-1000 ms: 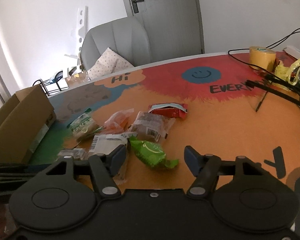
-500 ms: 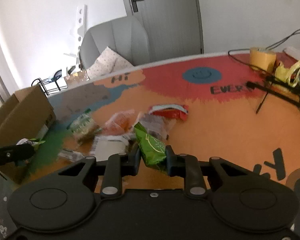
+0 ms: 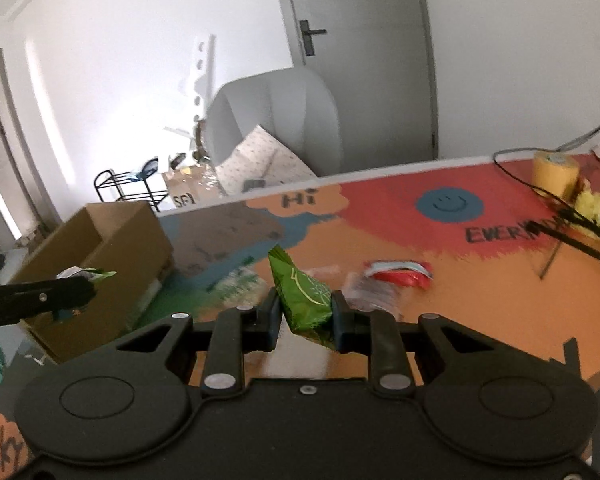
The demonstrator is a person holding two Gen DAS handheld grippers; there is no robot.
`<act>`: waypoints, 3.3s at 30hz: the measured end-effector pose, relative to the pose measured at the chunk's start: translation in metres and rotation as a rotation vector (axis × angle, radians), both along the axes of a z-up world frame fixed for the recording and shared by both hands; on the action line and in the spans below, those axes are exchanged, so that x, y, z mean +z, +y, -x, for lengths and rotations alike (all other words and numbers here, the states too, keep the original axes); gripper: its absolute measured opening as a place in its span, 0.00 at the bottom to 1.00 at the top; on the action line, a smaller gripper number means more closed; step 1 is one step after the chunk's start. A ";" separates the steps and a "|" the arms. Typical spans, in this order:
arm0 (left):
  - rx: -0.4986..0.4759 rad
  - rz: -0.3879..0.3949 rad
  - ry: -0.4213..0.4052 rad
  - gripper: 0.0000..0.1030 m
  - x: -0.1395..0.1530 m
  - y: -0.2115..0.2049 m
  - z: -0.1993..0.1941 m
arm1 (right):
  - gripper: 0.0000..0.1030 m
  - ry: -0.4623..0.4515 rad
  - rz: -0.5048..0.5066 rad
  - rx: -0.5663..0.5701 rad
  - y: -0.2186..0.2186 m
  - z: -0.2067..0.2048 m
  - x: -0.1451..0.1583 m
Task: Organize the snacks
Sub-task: 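Carry both packets into the cardboard box and open both grippers, then move both grippers back over the remaining snacks on the mat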
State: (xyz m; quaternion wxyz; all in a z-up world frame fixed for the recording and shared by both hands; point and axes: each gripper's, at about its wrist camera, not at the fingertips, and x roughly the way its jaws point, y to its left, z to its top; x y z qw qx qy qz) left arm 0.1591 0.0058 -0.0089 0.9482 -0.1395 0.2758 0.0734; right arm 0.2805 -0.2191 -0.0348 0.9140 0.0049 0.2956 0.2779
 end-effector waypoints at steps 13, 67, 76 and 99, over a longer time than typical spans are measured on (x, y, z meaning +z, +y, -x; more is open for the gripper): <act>0.101 -0.031 -0.046 0.36 0.024 0.043 0.028 | 0.23 -0.064 -0.047 0.122 0.055 0.021 0.031; 0.260 0.058 -0.034 0.85 0.007 0.143 0.057 | 0.43 -0.066 -0.017 0.303 0.157 0.056 0.040; 0.231 0.061 -0.021 0.88 0.004 0.123 0.045 | 0.55 -0.052 -0.014 0.231 0.119 0.046 0.033; -0.032 0.017 -0.022 0.93 0.009 0.029 0.005 | 0.82 -0.020 -0.032 -0.035 0.026 0.032 0.018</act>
